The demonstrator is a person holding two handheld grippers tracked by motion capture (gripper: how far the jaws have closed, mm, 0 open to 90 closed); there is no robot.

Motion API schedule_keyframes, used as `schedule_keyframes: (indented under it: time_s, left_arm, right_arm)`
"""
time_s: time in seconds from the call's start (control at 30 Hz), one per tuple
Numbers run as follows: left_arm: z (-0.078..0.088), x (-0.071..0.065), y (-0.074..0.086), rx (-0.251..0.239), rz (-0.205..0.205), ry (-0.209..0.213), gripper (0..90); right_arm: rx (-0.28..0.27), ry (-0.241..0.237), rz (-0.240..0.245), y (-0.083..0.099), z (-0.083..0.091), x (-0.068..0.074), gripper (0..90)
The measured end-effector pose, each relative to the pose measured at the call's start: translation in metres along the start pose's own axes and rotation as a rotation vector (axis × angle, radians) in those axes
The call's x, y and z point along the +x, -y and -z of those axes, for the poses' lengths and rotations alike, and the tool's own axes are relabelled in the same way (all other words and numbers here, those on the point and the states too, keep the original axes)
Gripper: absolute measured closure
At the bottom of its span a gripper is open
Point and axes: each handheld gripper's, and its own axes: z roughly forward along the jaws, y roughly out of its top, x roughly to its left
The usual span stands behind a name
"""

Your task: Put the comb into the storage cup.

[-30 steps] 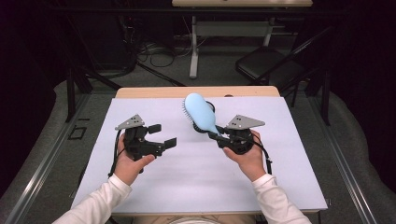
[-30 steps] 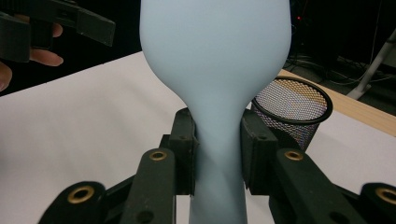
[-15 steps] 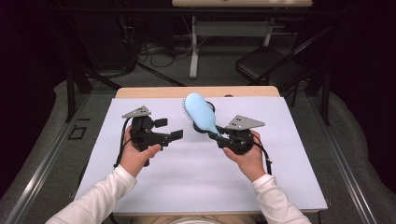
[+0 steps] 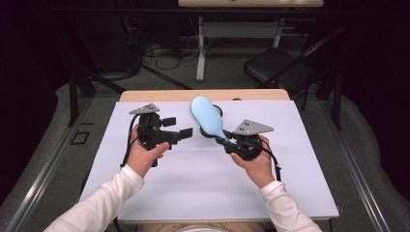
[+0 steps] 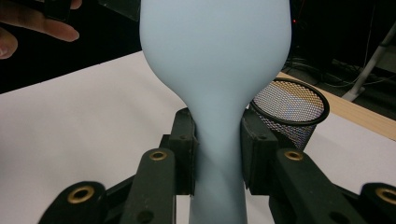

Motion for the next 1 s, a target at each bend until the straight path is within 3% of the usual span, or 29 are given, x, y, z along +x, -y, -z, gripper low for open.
schedule_keyframes:
  time_s: [0.67,1.0]
  left_arm:
    - [-0.007,-0.007,-0.019,0.005,-0.012,-0.025,2.9]
    - [-0.015,-0.01,-0.025,0.035,0.016,-0.004,2.7]
  right_arm:
    - [-0.006,0.007,0.011,0.001,-0.002,0.003,69.7]
    - [-0.008,0.008,0.013,0.001,-0.002,0.004,69.7]
